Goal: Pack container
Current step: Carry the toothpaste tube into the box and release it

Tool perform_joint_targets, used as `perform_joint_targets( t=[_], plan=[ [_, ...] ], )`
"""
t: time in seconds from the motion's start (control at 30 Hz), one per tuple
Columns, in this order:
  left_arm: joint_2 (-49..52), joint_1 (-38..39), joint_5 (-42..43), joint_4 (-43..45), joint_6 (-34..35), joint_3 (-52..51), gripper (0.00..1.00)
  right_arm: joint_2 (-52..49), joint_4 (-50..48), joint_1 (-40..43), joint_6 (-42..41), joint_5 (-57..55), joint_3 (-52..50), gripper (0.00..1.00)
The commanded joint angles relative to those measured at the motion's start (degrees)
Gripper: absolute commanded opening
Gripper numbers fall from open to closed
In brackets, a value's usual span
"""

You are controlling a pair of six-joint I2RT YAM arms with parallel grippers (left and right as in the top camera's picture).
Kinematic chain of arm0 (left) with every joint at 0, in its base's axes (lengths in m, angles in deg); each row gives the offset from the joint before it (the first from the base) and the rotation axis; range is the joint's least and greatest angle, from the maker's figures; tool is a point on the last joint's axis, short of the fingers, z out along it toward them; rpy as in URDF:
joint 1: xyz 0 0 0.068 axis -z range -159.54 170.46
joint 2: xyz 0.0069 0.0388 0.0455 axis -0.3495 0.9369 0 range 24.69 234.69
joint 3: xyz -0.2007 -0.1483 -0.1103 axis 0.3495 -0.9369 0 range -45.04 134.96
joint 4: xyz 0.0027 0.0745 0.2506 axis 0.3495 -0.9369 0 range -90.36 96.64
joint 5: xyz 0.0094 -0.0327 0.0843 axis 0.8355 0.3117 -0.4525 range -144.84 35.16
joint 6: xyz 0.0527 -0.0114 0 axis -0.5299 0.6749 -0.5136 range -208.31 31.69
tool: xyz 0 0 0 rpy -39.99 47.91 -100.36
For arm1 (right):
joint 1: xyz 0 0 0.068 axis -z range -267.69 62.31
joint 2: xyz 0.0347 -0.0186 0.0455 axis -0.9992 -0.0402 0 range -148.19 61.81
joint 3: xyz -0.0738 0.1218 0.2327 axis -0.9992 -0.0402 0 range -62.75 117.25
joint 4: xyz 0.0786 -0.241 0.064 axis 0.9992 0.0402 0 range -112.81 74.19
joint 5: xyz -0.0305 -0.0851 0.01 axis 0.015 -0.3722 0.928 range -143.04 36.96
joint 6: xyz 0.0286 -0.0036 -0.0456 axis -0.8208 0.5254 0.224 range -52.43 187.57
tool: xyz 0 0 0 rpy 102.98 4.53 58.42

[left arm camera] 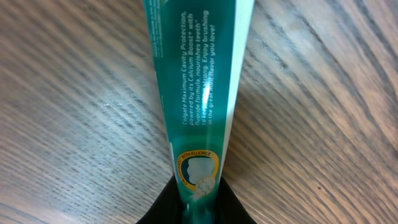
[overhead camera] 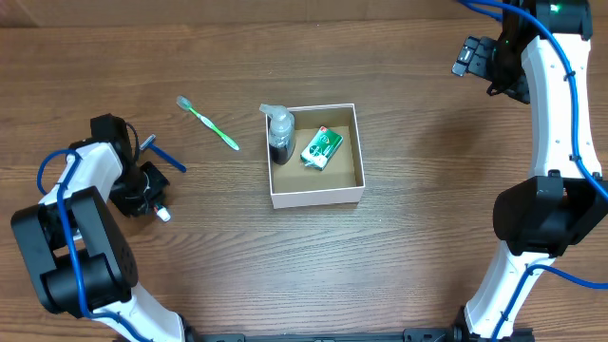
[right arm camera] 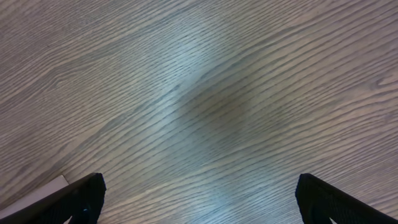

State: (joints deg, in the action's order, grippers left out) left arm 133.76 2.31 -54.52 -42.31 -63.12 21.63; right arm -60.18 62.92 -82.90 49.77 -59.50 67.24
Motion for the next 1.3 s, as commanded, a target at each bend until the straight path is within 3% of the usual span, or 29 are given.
perform_joint_targets(
  t=[0.0, 0.07, 0.13, 0.23, 0.4, 0.5, 0.67, 0.8, 1.1, 1.2, 1.27],
  plan=[
    [3.65, 0.22, 3.56, -4.85, -5.31, 6.01, 0.13, 0.68, -0.15, 0.11, -0.2, -0.85, 0.39, 1.0],
    [3.63, 0.28, 4.85, -11.47, -6.64, 13.79, 0.11, 0.68, -0.15, 0.11, -0.2, -0.85, 0.39, 1.0],
    [3.63, 2.25, 7.26, -21.68, -12.17, 27.32, 0.09, 0.68, -0.17, 0.11, -0.2, -0.85, 0.39, 1.0],
    [3.63, 6.45, 7.26, -28.81, -16.7, 38.27, 0.09, 0.68, -0.15, 0.11, -0.2, -0.85, 0.39, 1.0],
    [3.63, 21.31, 7.17, -35.74, -23.04, 57.9, 0.09, 0.68, -0.15, 0.11, -0.2, -0.85, 0.39, 1.0],
    [3.63, 32.92, 6.29, -37.9, -30.36, 66.58, 0.14, 0.68, -0.15, 0.11, -0.2, -0.85, 0.39, 1.0],
    [3.74, 46.58, 3.15, -38.14, -35.93, 67.14, 0.16, 0.68, -0.15, 0.11, -0.2, -0.85, 0.39, 1.0],
    [3.76, 52.94, 0.59, -38.97, -38.82, 64.19, 0.21, 0.68, -0.17, 0.11, -0.2, -0.85, 0.39, 1.0],
    [3.76, 52.92, 0.74, -27.91, -38.93, 43.36, 0.19, 0.68, -0.15, 0.11, -0.2, -0.85, 0.39, 1.0],
    [3.67, 52.83, 0.74, -26.93, -38.34, 43.45, 0.21, 0.68, -0.17, 0.11, -0.2, -0.85, 0.39, 1.0],
    [3.63, 53.09, 0.79, -28.94, -36.68, 46.71, 0.3, 0.68, -0.15, 0.11, -0.2, -0.85, 0.39, 1.0]
  ],
)
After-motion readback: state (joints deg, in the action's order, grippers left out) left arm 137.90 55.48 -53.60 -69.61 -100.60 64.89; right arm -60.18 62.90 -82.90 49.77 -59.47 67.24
